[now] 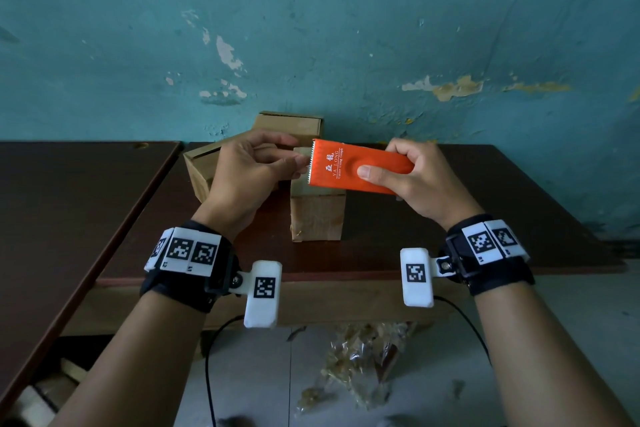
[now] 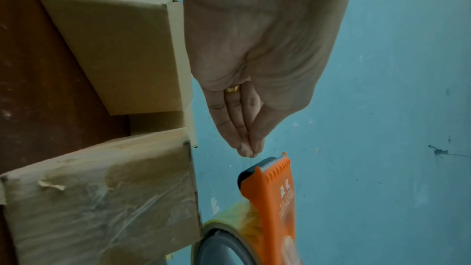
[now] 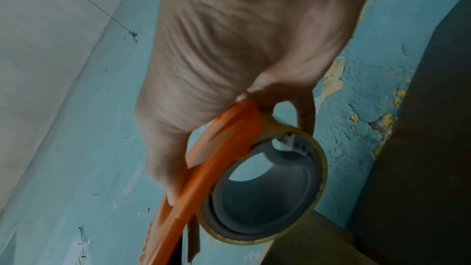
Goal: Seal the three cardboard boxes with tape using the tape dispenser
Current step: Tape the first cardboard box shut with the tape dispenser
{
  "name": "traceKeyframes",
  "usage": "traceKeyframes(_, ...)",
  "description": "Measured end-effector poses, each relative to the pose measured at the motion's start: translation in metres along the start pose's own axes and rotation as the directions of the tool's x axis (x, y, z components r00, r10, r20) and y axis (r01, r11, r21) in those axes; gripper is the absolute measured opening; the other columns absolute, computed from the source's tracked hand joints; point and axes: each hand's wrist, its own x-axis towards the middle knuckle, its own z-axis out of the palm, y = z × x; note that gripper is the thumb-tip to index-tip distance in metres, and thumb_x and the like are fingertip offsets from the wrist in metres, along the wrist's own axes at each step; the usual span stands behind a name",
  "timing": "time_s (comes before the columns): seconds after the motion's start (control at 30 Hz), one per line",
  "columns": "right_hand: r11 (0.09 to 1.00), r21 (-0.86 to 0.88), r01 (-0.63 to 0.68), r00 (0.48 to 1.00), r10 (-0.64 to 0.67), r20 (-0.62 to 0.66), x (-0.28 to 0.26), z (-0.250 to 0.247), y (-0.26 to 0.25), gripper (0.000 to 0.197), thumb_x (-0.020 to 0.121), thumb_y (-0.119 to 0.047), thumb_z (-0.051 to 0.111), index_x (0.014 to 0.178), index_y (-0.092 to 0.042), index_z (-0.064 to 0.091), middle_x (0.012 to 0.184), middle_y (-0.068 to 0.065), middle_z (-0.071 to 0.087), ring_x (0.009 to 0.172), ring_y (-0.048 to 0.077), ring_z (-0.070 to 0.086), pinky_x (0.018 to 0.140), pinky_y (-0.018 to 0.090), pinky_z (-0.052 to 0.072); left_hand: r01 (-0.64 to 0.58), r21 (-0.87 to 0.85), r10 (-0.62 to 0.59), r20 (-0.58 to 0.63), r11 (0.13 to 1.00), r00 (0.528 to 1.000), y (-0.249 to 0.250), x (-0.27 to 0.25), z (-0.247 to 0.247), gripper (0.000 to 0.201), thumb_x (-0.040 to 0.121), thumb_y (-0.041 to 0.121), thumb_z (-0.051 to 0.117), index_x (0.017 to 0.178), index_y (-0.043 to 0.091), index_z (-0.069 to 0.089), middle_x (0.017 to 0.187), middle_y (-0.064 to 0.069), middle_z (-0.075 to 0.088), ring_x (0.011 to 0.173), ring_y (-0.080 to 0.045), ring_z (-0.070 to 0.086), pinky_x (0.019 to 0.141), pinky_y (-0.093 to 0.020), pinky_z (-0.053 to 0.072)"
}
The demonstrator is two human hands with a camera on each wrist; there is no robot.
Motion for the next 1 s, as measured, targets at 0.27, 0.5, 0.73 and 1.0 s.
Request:
traceKeyframes(0.27, 1.000, -0.017, -0.016, 0.999, 0.015, -0.040, 0.000, -0.007, 0.007, 0.055, 0.076, -0.065, 0.080, 0.079, -0.013, 0.061, 0.072, 0.007, 0.061, 0.070, 0.034, 0.064, 0.061, 0.047, 0.054, 0.045, -0.064, -0.049, -0.060, 0.997, 0.997, 0.001, 0.005, -0.010, 0.020, 0.086, -0.005, 0.080, 0.102, -0.001, 0.070, 0.088, -0.020, 0.079, 0.076, -0.024, 0.077, 0.074, -0.031, 0.064)
traceKeyframes(0.5, 0.998, -0.041, -0.039, 0.999, 0.038, -0.037, -0.002, -0.014, 0.012, 0.051, 0.074, -0.066, 0.080, 0.080, -0.017, 0.064, 0.072, -0.003, 0.063, 0.068, 0.021, 0.066, 0.063, 0.041, 0.055, 0.053, -0.054, -0.055, -0.022, 0.997, 0.998, 0.003, 0.003, -0.016, 0.028, 0.087, -0.006, 0.079, 0.112, -0.003, 0.067, 0.091, -0.021, 0.079, 0.079, -0.024, 0.078, 0.077, -0.032, 0.066)
traceKeyframes(0.73, 0.999, -0.030, -0.030, 0.999, 0.029, -0.035, -0.002, -0.014, 0.014, 0.054, 0.074, -0.063, 0.081, 0.079, -0.013, 0.063, 0.079, 0.011, 0.065, 0.074, 0.033, 0.067, 0.064, 0.048, 0.057, 0.051, -0.061, -0.052, -0.026, 0.997, 0.998, 0.001, 0.001, -0.014, 0.023, 0.087, -0.007, 0.079, 0.103, 0.002, 0.066, 0.091, -0.024, 0.078, 0.080, -0.024, 0.079, 0.073, -0.029, 0.063)
traceKeyframes(1.0, 0.999, -0.006, -0.049, 0.999, 0.049, -0.022, -0.003, -0.016, 0.018, 0.050, 0.073, -0.062, 0.082, 0.080, -0.016, 0.064, 0.080, 0.006, 0.065, 0.076, 0.029, 0.067, 0.065, 0.043, 0.057, 0.045, -0.065, -0.046, -0.007, 0.997, 0.999, 0.000, 0.000, -0.016, 0.021, 0.088, -0.006, 0.078, 0.101, 0.003, 0.064, 0.091, -0.023, 0.078, 0.082, -0.025, 0.079, 0.073, -0.030, 0.063)
